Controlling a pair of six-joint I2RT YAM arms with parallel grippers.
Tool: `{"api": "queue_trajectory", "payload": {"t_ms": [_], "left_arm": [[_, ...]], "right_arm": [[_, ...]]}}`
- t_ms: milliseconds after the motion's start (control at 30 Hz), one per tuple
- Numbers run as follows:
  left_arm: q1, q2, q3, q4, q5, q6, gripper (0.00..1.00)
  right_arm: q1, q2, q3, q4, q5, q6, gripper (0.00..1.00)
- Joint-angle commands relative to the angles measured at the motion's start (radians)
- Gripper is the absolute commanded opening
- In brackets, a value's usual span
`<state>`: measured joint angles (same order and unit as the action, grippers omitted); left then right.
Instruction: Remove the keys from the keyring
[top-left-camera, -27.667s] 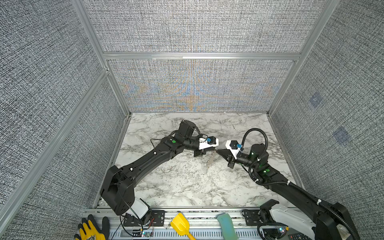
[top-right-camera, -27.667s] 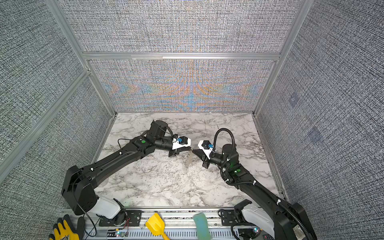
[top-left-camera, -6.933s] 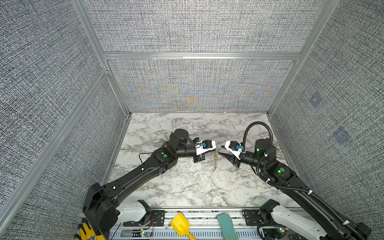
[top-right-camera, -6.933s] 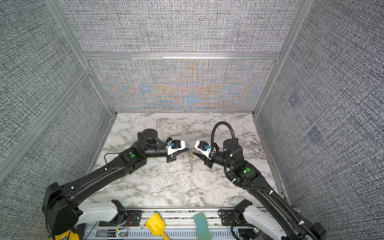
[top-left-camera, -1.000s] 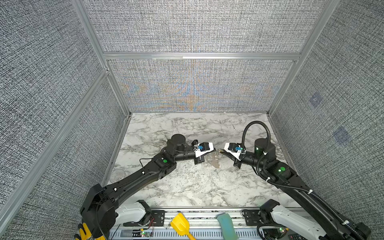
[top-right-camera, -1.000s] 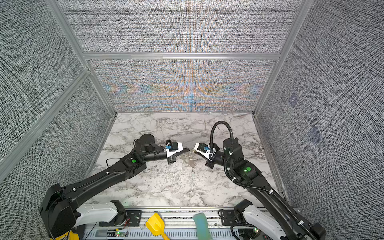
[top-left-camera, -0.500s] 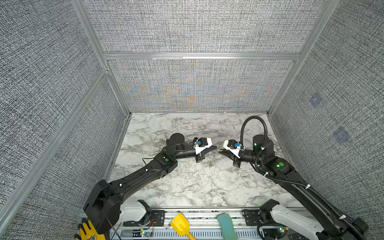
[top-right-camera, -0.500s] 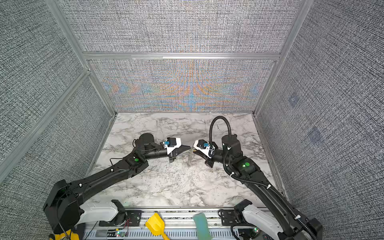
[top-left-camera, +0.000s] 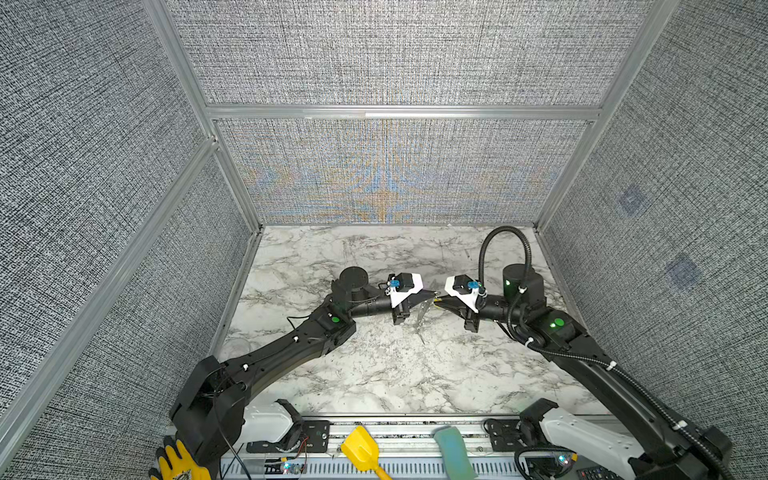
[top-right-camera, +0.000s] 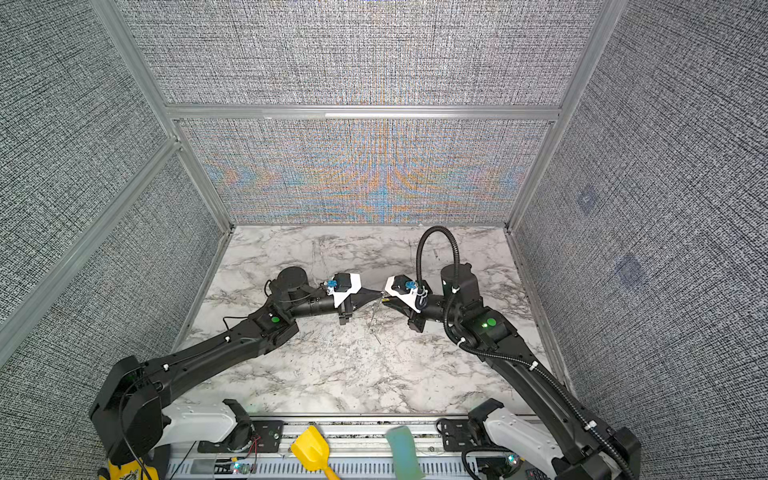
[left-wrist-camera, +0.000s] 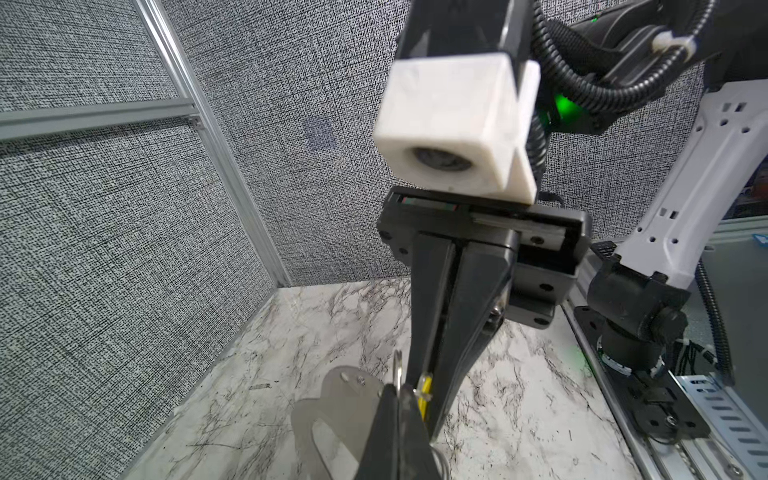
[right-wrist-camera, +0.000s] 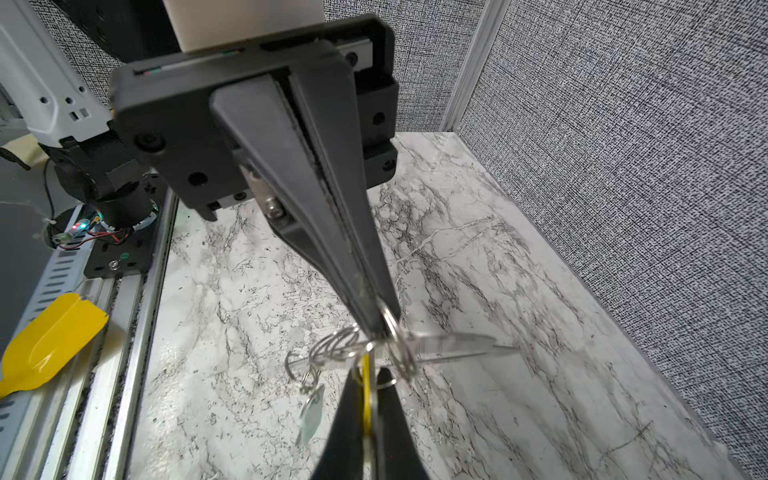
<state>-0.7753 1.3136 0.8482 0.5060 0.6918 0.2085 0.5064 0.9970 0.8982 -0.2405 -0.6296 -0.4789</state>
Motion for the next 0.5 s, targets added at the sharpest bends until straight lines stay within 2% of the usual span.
{"api": "queue_trajectory", "payload": {"t_ms": [0,467], "left_arm": [[0.002,0.001,0.003,0.048,0.016,-0.006,0.00],[0.002,-0.005,-0.005,0.067,-0.014,-0.006,0.00]], "right_arm": [[0.001,0.005,-0.002,0.015,-0.032,0.006,0.00],[-0.010,0.005,-0.004,-0.027,-0.042,0.002,0.00]]}}
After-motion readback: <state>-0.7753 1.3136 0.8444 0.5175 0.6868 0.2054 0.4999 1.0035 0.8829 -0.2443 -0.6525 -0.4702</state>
